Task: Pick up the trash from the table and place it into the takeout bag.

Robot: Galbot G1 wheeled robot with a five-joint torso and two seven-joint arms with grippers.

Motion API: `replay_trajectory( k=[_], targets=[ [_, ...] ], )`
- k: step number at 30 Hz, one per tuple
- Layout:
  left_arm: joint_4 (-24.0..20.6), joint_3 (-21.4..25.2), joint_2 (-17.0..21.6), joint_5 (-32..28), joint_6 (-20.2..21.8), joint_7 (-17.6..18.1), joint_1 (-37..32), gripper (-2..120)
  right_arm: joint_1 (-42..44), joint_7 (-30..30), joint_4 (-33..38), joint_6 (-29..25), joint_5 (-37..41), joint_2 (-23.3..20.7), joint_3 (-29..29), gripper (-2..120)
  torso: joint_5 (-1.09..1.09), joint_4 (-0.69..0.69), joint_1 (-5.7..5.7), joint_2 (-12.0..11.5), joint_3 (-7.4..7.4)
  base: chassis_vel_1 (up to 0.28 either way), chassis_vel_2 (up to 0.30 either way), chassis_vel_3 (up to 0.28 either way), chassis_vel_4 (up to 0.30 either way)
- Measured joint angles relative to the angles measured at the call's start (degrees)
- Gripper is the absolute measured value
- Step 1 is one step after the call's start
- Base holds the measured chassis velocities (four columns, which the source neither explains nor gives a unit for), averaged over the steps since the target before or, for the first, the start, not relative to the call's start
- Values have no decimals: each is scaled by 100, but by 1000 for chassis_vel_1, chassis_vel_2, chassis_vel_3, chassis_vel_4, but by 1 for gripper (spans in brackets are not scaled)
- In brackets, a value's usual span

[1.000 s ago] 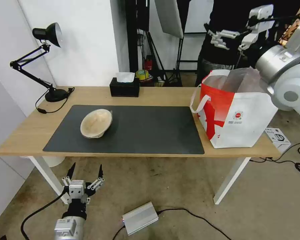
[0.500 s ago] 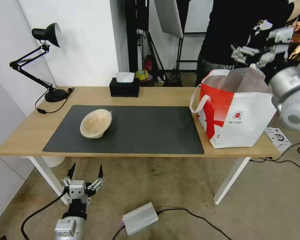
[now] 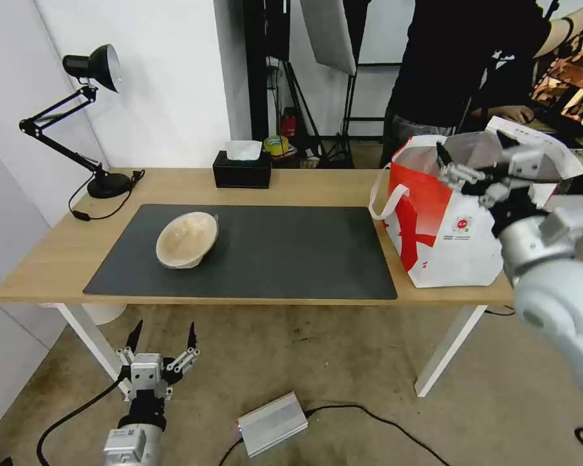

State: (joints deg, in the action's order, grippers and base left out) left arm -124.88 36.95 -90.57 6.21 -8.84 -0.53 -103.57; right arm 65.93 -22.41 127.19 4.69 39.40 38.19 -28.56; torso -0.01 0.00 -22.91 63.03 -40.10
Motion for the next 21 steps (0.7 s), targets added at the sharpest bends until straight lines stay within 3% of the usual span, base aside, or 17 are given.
replay_trajectory(
  k=[9,21],
  targets=[
    [13,4,6,10,0,2,-5,100,1198,-88,568,-203,-692,598,-417,98,0,0,0,0,0,0,0,0,0],
    [47,-10,3,16,-5,5,-2,100,1923,-82,808,-467,-1266,946,-488,98,0,1,0,-1,0,0,0,0,0]
  ],
)
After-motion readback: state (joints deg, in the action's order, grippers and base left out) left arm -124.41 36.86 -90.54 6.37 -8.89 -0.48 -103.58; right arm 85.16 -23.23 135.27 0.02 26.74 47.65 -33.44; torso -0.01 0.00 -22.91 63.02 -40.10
